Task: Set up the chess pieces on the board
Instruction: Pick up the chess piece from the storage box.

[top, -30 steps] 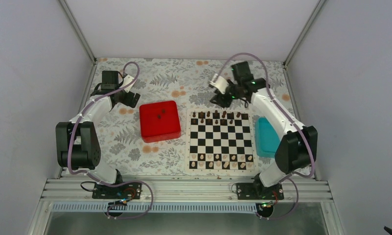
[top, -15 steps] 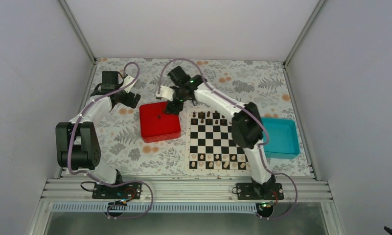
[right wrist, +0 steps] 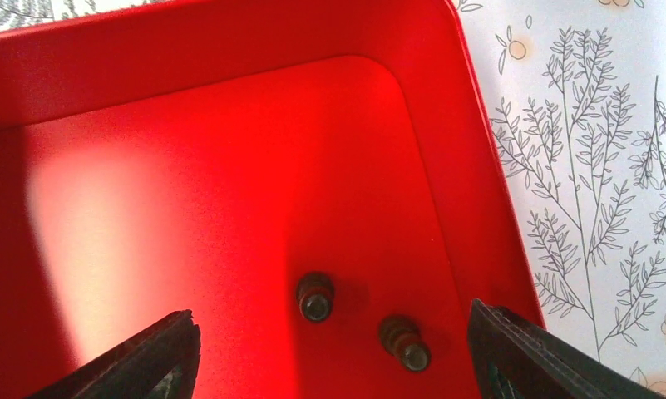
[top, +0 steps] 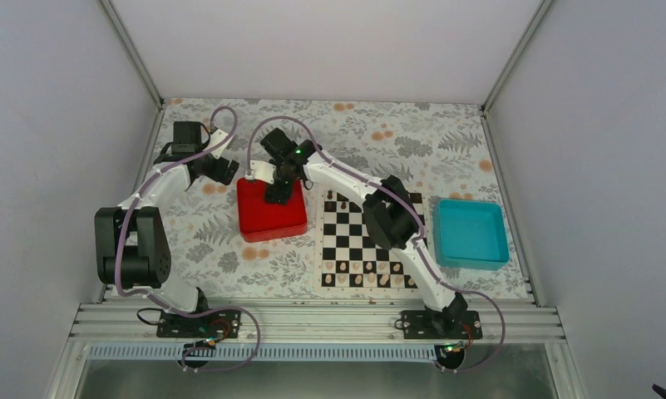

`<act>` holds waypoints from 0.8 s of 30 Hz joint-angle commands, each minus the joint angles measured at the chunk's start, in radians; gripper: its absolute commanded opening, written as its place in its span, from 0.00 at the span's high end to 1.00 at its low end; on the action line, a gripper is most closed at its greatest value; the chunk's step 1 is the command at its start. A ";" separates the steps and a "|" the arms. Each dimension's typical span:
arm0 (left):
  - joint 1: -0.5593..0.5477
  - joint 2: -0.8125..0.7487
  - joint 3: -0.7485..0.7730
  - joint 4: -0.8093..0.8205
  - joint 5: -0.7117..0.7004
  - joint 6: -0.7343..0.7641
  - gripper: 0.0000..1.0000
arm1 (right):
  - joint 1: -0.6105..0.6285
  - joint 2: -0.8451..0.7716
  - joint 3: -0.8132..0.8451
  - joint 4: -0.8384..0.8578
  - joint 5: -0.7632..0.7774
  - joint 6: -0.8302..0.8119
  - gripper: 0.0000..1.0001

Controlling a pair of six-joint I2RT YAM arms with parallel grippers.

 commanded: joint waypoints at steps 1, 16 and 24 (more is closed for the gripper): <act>0.010 -0.018 -0.011 0.014 0.017 0.009 0.01 | -0.004 0.032 0.029 0.023 0.016 0.015 0.17; 0.014 -0.019 -0.012 0.013 0.022 0.012 0.01 | -0.001 0.093 0.044 0.015 -0.015 0.021 0.27; 0.015 -0.019 -0.014 0.014 0.025 0.015 0.01 | 0.002 0.106 0.055 0.010 -0.049 0.021 0.52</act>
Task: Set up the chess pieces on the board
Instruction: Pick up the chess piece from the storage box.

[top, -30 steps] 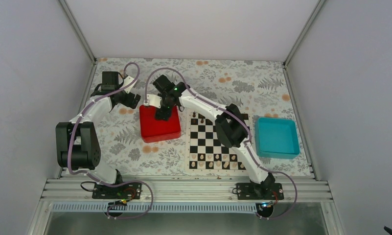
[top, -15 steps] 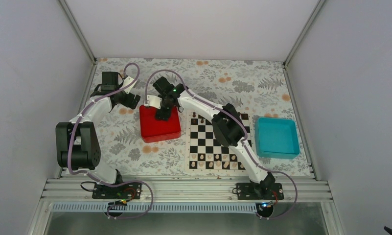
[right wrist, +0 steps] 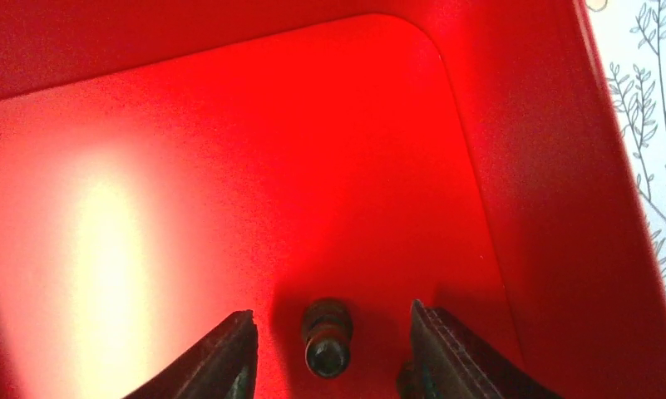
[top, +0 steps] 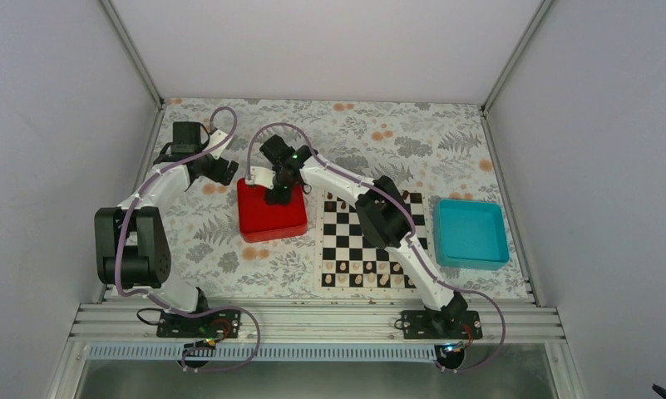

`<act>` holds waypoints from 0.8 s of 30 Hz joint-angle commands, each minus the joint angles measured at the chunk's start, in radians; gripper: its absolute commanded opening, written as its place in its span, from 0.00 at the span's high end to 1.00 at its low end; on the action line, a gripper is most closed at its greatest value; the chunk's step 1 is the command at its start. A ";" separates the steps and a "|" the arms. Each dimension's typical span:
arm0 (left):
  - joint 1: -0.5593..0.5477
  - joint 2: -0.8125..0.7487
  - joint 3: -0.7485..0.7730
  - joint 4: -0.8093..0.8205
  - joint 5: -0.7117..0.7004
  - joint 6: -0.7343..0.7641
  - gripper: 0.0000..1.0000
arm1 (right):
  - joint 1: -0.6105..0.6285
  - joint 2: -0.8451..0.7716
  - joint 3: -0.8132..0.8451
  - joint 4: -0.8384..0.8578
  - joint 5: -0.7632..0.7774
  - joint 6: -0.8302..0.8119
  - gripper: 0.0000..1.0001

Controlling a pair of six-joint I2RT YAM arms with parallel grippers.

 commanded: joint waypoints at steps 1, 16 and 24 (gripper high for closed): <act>0.012 -0.018 -0.010 0.013 0.024 0.010 0.01 | 0.002 0.034 0.045 -0.017 -0.036 0.005 0.54; 0.015 -0.020 -0.007 0.002 0.039 0.017 0.03 | 0.018 0.005 0.031 -0.036 -0.023 0.000 0.92; 0.014 -0.025 -0.006 0.001 0.036 0.015 0.03 | 0.012 -0.144 -0.025 -0.035 -0.021 0.008 0.93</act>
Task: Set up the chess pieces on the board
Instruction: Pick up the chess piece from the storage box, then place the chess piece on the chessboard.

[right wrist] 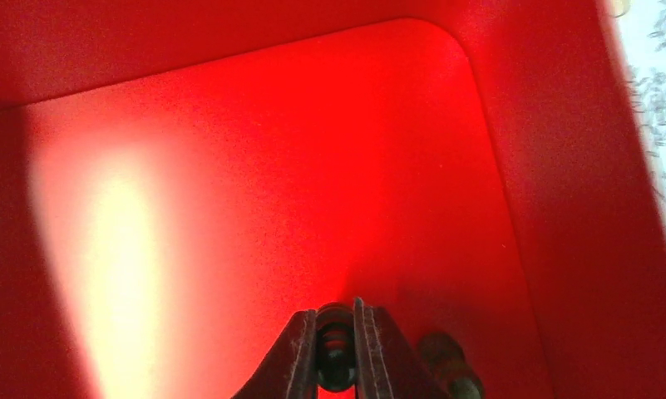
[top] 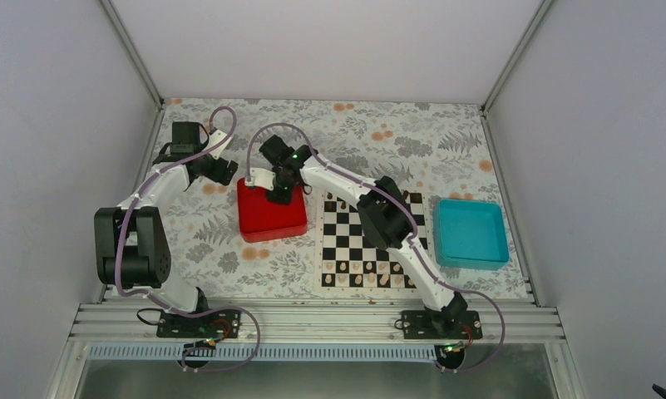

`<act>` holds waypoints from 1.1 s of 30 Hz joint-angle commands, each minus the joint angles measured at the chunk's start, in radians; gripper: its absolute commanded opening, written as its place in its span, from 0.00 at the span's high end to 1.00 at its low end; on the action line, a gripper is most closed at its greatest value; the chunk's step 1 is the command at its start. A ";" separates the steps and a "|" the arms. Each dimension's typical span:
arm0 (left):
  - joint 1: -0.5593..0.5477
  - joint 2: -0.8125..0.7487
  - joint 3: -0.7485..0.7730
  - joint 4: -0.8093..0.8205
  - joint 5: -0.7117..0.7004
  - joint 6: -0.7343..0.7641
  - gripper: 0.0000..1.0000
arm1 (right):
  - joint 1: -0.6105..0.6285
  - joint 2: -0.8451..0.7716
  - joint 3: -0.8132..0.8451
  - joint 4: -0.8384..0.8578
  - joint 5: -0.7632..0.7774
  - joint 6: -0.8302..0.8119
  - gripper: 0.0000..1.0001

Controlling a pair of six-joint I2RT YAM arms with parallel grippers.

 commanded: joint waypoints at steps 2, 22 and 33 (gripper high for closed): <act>0.011 -0.027 -0.005 0.002 0.018 0.010 0.03 | -0.008 -0.196 -0.056 -0.007 -0.003 0.006 0.93; 0.012 -0.029 0.000 0.002 0.026 0.004 0.03 | -0.604 -0.987 -0.973 0.066 -0.066 -0.025 0.94; 0.012 -0.034 0.005 -0.004 0.028 -0.001 0.03 | -0.787 -0.994 -1.201 0.170 -0.084 -0.075 0.94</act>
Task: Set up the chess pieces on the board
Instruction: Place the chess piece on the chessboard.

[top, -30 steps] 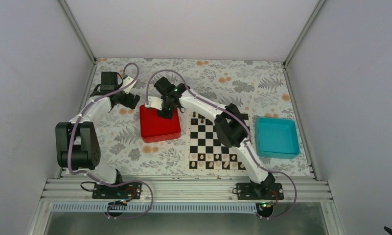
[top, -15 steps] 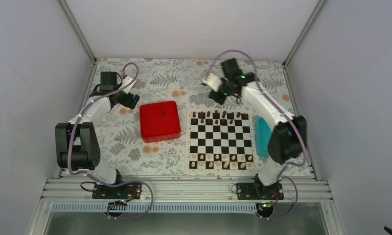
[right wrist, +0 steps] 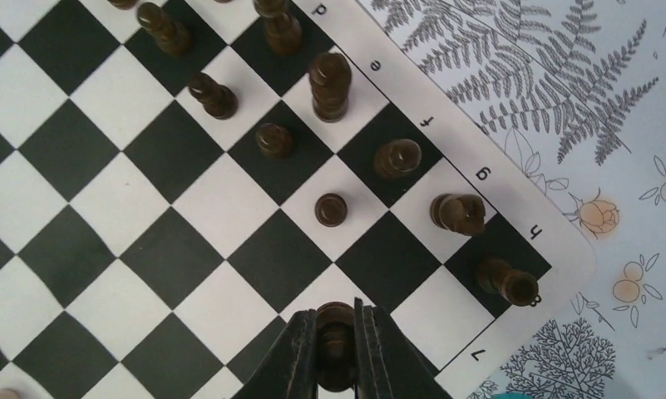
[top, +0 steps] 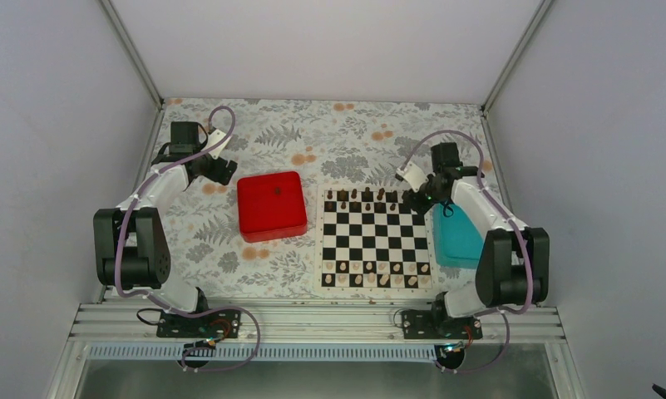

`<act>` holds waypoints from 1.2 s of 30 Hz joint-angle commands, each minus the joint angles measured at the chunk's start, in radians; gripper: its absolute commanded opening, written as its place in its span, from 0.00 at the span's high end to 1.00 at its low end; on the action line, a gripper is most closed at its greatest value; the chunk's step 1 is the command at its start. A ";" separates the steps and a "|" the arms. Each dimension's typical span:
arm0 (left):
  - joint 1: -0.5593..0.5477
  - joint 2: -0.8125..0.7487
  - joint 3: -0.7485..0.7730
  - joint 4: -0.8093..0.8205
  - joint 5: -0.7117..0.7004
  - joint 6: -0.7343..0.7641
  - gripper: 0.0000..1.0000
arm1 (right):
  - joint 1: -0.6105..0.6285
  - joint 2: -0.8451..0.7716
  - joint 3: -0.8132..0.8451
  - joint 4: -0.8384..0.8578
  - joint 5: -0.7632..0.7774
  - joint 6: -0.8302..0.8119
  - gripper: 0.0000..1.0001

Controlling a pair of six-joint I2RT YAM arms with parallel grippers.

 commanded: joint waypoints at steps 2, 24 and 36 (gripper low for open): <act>0.007 -0.028 0.004 -0.002 0.025 0.000 0.03 | -0.038 0.047 -0.041 0.097 -0.044 -0.037 0.94; 0.007 -0.012 -0.005 0.007 0.022 0.004 0.03 | -0.092 0.272 -0.041 0.216 -0.050 -0.040 0.93; 0.007 -0.012 -0.007 0.005 0.025 0.007 0.03 | -0.092 0.142 0.053 0.041 -0.146 -0.073 0.74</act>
